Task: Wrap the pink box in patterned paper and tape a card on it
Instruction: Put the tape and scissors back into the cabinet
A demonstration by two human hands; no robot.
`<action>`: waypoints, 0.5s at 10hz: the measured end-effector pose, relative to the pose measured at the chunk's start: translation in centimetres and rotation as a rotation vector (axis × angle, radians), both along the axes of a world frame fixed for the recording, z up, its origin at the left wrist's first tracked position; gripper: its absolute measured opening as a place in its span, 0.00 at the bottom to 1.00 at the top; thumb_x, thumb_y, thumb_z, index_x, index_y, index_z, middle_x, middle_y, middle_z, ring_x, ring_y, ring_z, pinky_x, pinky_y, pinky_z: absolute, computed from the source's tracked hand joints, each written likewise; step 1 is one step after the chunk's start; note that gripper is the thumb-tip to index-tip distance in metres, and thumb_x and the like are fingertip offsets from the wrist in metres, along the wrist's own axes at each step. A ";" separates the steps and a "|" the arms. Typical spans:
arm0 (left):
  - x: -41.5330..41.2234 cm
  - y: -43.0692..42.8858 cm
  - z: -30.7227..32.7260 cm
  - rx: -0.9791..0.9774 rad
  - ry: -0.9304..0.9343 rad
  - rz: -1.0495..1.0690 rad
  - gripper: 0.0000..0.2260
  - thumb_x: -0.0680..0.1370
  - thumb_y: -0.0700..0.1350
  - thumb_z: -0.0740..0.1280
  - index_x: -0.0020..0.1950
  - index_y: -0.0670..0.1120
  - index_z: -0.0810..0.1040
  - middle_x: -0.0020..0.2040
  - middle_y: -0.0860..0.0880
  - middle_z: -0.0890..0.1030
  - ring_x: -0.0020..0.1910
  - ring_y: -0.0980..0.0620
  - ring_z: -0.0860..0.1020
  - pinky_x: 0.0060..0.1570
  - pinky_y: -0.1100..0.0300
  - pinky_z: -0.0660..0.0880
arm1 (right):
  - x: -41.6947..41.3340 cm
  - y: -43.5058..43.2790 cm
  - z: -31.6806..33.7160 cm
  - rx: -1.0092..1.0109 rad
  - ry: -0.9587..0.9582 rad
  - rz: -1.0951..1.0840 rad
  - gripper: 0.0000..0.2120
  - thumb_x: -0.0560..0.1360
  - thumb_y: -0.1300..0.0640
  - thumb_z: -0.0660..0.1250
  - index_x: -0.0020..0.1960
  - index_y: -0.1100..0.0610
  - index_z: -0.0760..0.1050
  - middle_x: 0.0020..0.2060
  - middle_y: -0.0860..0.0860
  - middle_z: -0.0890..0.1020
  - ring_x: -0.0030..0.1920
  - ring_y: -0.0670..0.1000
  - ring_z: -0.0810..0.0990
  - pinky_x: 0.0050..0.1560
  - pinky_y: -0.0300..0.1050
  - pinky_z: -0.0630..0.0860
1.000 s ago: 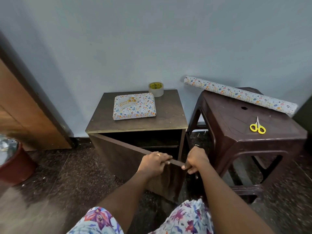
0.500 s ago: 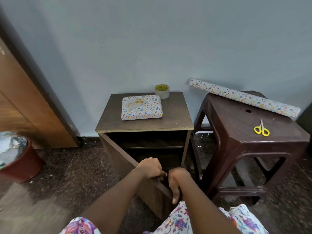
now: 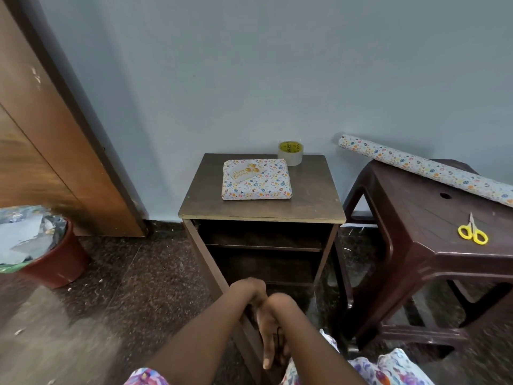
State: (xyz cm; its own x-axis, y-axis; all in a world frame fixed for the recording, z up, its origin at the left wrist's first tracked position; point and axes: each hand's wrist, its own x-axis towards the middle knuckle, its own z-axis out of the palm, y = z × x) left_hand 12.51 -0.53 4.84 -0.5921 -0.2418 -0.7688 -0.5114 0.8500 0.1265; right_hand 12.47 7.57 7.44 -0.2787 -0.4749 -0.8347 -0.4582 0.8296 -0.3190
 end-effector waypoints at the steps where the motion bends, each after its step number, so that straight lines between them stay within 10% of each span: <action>1: 0.3 0.1 -0.5 -0.084 0.076 0.018 0.08 0.76 0.43 0.64 0.53 0.43 0.76 0.53 0.45 0.78 0.49 0.49 0.78 0.51 0.56 0.76 | -0.9 0.2 -0.6 0.098 -0.009 0.053 0.18 0.79 0.62 0.60 0.68 0.65 0.68 0.67 0.59 0.72 0.67 0.57 0.69 0.62 0.44 0.67; 2: -0.3 0.9 -0.3 -0.205 0.272 -0.030 0.11 0.77 0.43 0.61 0.57 0.45 0.76 0.56 0.45 0.78 0.54 0.45 0.78 0.51 0.53 0.75 | -2.5 1.6 0.2 0.157 -0.397 -0.109 0.11 0.79 0.56 0.63 0.54 0.63 0.78 0.48 0.52 0.83 0.56 0.53 0.77 0.54 0.42 0.75; 3: -2.8 2.5 1.1 -0.173 0.450 -0.039 0.12 0.77 0.43 0.60 0.57 0.46 0.78 0.55 0.44 0.79 0.54 0.43 0.79 0.52 0.52 0.76 | -5.5 4.0 1.0 -0.086 -0.301 -0.365 0.06 0.75 0.56 0.68 0.44 0.59 0.77 0.33 0.50 0.84 0.43 0.49 0.82 0.39 0.37 0.78; 5: -15.4 9.2 7.0 -0.006 0.901 -0.075 0.12 0.78 0.47 0.59 0.53 0.45 0.79 0.52 0.42 0.80 0.52 0.41 0.78 0.51 0.52 0.76 | -17.5 11.6 5.7 -0.443 0.729 -0.730 0.09 0.74 0.60 0.62 0.49 0.61 0.79 0.44 0.58 0.83 0.50 0.61 0.82 0.49 0.49 0.79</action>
